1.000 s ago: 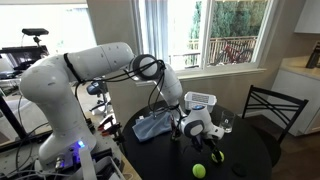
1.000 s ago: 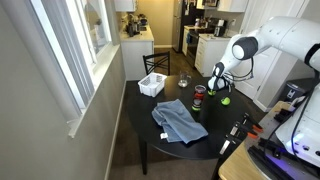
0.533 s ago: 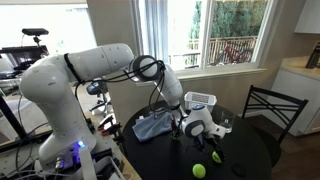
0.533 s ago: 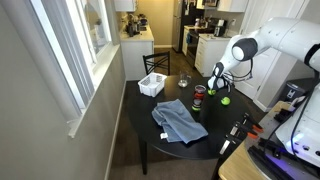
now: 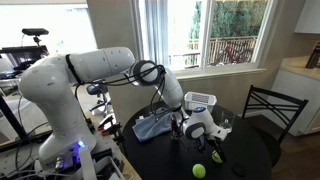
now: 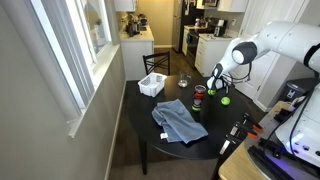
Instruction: Put one tennis ball in the container.
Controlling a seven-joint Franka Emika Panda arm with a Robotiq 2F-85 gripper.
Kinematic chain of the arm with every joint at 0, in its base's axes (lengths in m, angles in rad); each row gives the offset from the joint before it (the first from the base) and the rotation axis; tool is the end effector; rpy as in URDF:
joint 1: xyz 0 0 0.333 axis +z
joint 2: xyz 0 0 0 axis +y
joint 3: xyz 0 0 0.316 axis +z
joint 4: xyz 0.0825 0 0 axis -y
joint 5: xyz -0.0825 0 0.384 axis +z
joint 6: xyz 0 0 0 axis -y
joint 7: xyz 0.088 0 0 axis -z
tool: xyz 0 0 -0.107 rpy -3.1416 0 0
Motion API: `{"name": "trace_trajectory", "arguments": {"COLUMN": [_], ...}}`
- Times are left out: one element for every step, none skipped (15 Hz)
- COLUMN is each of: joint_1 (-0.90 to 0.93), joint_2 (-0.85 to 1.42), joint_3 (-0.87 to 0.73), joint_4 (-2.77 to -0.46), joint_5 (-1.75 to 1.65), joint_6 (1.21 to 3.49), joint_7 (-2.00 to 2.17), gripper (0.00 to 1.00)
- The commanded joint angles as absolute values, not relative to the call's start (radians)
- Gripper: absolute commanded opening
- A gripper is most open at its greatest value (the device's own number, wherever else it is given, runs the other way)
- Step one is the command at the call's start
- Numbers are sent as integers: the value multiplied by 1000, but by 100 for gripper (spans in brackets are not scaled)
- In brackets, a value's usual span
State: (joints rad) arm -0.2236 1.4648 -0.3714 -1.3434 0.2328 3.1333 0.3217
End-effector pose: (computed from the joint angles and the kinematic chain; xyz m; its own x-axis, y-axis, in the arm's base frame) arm 0.5752 -0.3450 -0.0828 0.6734 -0.5878 0.4483 -0.7036 -0.6956 0.1449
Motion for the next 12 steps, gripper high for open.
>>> {"name": "trace_trajectory", "arguments": {"joint_1": [-250,-255,-258,-260,-262,-263,-266,-270,-276,-281,-288,-297], "joint_2": [1468,1468,1468,1468,1468,1468,1468,1468,1468,1468,1468,1468], "joint_3": [-344,-336,-331,-324,-320,-314,-308,-300,-290,-283,-273,-263], "joint_4": [-1333,-1329,-1327,-1324,-1321,-1317,-1313,-1309,-1303,-1302,-1299,-1298], "joint_5": [249,249,249,249,249,249,248,248,247,246,244,244], "joint_6": [3142,3139,3141,3143,3146,3149,3150,3149,3140,3139,3137,3133], "joint_7": [319,318,318,318,317,316,314,313,309,307,303,301], "gripper": [100,100,100,100,100,100,100,100,93,93,68,68]}}
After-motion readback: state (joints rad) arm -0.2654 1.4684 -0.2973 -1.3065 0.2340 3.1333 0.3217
